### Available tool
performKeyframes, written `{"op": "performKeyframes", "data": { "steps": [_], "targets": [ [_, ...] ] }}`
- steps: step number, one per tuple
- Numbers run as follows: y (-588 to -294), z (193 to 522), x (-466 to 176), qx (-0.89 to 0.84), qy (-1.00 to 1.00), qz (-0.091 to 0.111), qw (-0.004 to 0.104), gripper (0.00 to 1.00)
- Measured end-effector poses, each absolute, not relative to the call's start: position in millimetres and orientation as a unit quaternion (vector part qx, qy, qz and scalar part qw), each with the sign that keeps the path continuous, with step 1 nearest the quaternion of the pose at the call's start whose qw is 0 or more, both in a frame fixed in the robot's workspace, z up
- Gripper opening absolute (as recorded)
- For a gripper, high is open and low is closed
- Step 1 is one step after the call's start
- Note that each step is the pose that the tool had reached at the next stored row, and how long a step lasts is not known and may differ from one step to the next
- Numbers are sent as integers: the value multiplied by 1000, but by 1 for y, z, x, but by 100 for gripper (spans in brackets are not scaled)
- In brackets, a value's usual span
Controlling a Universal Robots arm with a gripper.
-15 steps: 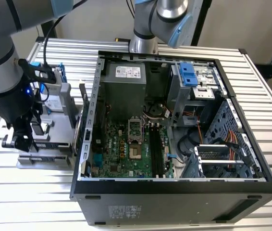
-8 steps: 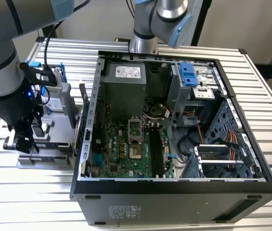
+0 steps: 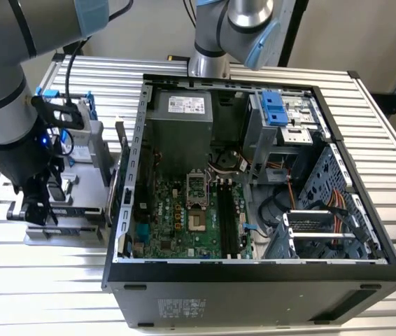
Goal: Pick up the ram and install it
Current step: 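Pick up the ram and move it above insertion slot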
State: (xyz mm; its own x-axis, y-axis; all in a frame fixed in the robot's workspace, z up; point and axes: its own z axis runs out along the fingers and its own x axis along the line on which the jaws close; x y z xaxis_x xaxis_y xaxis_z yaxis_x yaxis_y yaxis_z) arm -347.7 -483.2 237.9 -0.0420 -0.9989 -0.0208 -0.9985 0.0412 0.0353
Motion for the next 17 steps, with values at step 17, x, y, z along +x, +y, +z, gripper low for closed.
{"op": "performKeyframes", "data": {
  "steps": [17],
  "targets": [
    [-486, 226, -348, 692, -722, -22, 6, 100]
  ]
}}
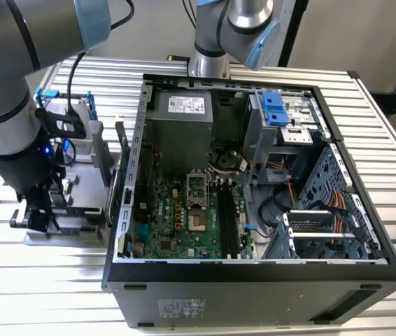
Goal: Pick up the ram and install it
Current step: 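Pick up the ram and move it above insertion slot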
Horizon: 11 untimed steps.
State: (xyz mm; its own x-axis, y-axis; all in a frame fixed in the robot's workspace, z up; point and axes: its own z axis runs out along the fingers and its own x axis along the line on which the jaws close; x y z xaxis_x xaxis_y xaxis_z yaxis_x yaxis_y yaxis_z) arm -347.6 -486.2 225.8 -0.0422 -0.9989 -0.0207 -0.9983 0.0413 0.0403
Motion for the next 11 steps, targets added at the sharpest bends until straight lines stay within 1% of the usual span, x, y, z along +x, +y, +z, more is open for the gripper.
{"op": "performKeyframes", "data": {
  "steps": [11],
  "targets": [
    [-490, 218, -348, 692, -722, -23, 8, 100]
  ]
}}
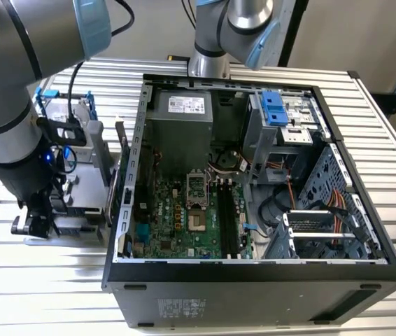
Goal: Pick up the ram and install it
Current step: 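Pick up the ram and move it above insertion slot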
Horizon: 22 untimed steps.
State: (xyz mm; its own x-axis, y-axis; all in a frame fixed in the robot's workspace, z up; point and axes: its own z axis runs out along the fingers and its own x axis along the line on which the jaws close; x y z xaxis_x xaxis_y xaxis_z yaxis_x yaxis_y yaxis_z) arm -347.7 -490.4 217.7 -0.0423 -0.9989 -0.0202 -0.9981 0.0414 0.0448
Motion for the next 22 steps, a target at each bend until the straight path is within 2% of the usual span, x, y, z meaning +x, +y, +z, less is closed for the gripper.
{"op": "performKeyframes", "data": {
  "steps": [22],
  "targets": [
    [-493, 196, -348, 692, -722, -25, 9, 100]
  ]
}}
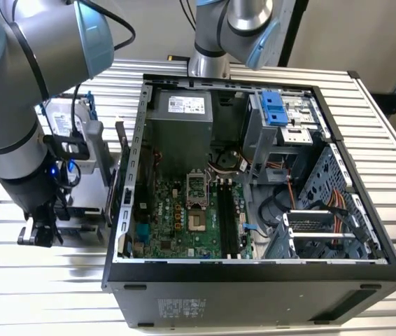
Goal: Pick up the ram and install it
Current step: 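Pick up the ram and move it above insertion slot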
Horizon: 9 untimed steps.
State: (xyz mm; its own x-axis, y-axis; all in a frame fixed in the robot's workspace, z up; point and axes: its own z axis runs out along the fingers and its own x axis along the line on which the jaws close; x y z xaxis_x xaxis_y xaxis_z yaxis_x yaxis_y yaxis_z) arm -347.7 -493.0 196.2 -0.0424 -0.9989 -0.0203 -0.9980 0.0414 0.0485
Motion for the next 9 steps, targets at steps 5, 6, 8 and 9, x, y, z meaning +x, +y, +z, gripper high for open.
{"op": "performKeyframes", "data": {
  "steps": [5, 6, 8, 9],
  "targets": [
    [-493, 194, -348, 692, -722, -25, 10, 100],
    [-493, 194, -348, 692, -722, -25, 10, 100],
    [-493, 193, -348, 692, -721, -25, 9, 100],
    [-493, 193, -348, 692, -722, -25, 9, 100]
  ]
}}
